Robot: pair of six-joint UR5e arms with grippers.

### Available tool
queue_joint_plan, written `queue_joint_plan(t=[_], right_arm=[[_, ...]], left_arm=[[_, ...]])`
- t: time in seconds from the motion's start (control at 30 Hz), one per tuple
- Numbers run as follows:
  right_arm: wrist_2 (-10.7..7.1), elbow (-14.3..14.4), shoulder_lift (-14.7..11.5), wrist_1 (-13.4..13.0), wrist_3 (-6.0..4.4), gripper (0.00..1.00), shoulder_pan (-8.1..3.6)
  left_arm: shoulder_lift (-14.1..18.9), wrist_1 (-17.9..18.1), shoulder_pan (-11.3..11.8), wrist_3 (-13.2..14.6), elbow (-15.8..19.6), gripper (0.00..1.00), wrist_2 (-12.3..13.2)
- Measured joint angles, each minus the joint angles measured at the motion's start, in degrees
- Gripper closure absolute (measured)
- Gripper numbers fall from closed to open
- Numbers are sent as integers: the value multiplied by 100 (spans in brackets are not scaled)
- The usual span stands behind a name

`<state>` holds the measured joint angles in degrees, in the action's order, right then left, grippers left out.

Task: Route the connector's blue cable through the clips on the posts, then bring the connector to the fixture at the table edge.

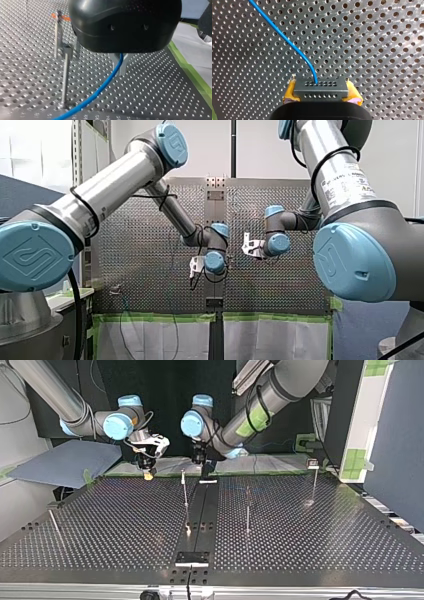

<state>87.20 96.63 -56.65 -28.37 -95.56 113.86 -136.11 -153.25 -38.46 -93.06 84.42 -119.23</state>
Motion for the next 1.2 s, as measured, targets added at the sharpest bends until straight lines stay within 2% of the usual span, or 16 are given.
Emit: queue_joint_plan(t=[0.2, 0.37, 0.7, 0.9, 1.2], right_arm=[[0, -7, 0, 5, 0, 100, -1], [-6, -8, -1, 6, 0, 100, -2], [-9, -19, 0, 7, -4, 100, -8], [-9, -41, 0, 2, -14, 100, -9], [-9, -95, 3, -2, -31, 100, -8]], left_arm=[[225, 99, 5, -1, 78, 100, -20], [278, 130, 21, 4, 80, 100, -15], [200, 427, 142, 11, 73, 100, 152], [39, 458, 251, 9, 36, 100, 254], [7, 435, 352, 16, -106, 100, 324]])
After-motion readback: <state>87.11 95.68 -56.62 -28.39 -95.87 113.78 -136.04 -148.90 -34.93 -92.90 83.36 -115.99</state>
